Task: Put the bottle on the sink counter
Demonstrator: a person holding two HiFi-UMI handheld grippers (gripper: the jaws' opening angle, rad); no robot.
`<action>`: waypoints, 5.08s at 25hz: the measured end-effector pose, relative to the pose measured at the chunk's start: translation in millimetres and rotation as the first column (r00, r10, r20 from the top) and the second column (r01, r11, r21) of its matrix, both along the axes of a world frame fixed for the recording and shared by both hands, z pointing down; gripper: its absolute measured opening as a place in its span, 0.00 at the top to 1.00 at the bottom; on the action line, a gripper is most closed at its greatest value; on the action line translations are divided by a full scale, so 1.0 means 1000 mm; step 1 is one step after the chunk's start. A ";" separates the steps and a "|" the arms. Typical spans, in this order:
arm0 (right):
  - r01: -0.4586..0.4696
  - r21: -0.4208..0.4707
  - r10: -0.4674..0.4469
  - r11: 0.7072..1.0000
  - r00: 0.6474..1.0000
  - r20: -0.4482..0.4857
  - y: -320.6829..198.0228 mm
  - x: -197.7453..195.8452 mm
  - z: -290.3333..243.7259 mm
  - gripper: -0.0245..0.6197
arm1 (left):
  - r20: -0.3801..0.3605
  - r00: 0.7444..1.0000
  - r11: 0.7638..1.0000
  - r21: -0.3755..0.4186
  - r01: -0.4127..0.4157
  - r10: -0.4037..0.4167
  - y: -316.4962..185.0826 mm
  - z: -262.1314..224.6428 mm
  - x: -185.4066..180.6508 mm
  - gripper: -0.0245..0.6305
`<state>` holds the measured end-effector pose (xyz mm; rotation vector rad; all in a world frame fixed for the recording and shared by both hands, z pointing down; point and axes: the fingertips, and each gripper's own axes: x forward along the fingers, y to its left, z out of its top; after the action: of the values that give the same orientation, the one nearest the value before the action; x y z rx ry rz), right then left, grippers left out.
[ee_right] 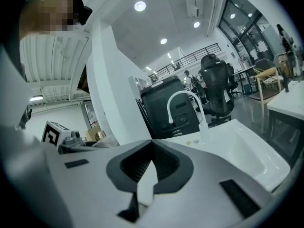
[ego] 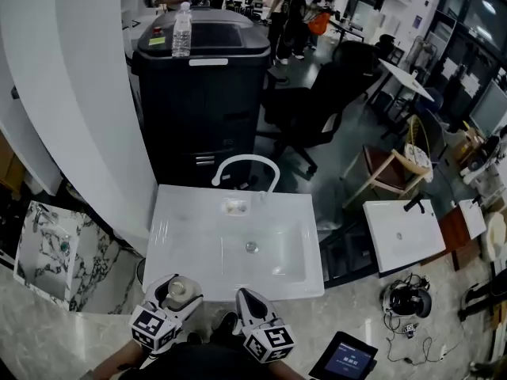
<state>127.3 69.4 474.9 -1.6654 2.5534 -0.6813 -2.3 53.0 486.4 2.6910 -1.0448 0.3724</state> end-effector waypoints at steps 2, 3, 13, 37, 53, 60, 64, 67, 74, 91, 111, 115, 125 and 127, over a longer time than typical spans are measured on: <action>0.012 0.001 -0.012 1.000 1.000 0.007 -0.014 0.005 0.001 0.97 | 0.005 1.000 1.000 0.003 0.011 -0.011 -0.012 -0.001 0.006 0.45; 0.018 0.002 -0.018 1.000 1.000 0.010 -0.020 0.008 0.001 0.97 | 0.006 1.000 1.000 0.007 0.018 -0.018 -0.018 -0.001 0.008 0.45; 0.135 -0.002 -0.135 0.991 0.990 0.042 -0.061 0.003 0.006 0.97 | 0.031 0.988 0.989 0.009 0.148 -0.149 -0.044 -0.013 0.006 0.45; 0.110 -0.047 -0.111 0.993 0.994 -0.021 -0.149 -0.080 0.012 0.97 | 0.039 0.985 0.985 -0.038 0.170 -0.169 -0.139 0.003 -0.095 0.45; 0.092 -0.023 -0.094 0.995 0.988 -0.124 -0.194 -0.106 0.022 0.97 | 0.071 0.986 0.989 0.014 0.149 -0.150 -0.223 0.039 -0.110 0.45; 0.102 -0.049 -0.108 0.994 0.983 -0.149 -0.215 -0.091 0.049 0.97 | 0.122 0.974 0.982 0.021 0.188 -0.189 -0.257 0.067 -0.102 0.45; 0.096 -0.069 -0.105 0.993 0.984 -0.141 -0.225 -0.086 0.061 0.97 | 0.137 0.972 0.982 0.027 0.187 -0.189 -0.274 0.078 -0.094 0.45; 0.093 -0.077 -0.103 0.993 0.986 -0.132 -0.230 -0.084 0.065 0.97 | 0.149 0.970 0.981 0.029 0.192 -0.194 -0.286 0.085 -0.090 0.45; 0.079 -0.114 -0.092 0.990 0.989 -0.117 -0.237 -0.079 0.083 0.97 | 0.157 0.961 0.974 0.021 0.227 -0.227 -0.311 0.107 -0.090 0.45; 0.049 -0.201 -0.069 0.978 0.993 -0.094 -0.237 -0.073 0.115 0.97 | 0.196 0.948 0.964 -0.036 0.263 -0.251 -0.359 0.165 -0.084 0.45; 0.009 -0.246 -0.035 0.969 0.994 -0.104 -0.231 -0.055 0.129 0.97 | 0.279 0.930 0.956 -0.101 0.277 -0.240 -0.389 0.211 -0.074 0.45; 0.010 -0.247 -0.036 0.969 0.994 -0.102 -0.231 -0.057 0.130 0.97 | 0.287 0.928 0.955 -0.108 0.277 -0.237 -0.391 0.217 -0.073 0.45; 0.015 -0.265 -0.043 0.964 0.994 -0.100 -0.230 -0.059 0.136 0.97 | 0.301 0.927 0.954 -0.126 0.273 -0.226 -0.394 0.225 -0.072 0.45; 0.017 -0.269 -0.044 0.963 0.994 -0.095 -0.231 -0.060 0.138 0.97 | 0.304 0.926 0.953 -0.129 0.272 -0.223 -0.394 0.227 -0.072 0.45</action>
<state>67.3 -161.1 612.5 -1.7796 2.6608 -1.0121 -74.1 -341.4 713.1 2.3621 -1.3487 0.7807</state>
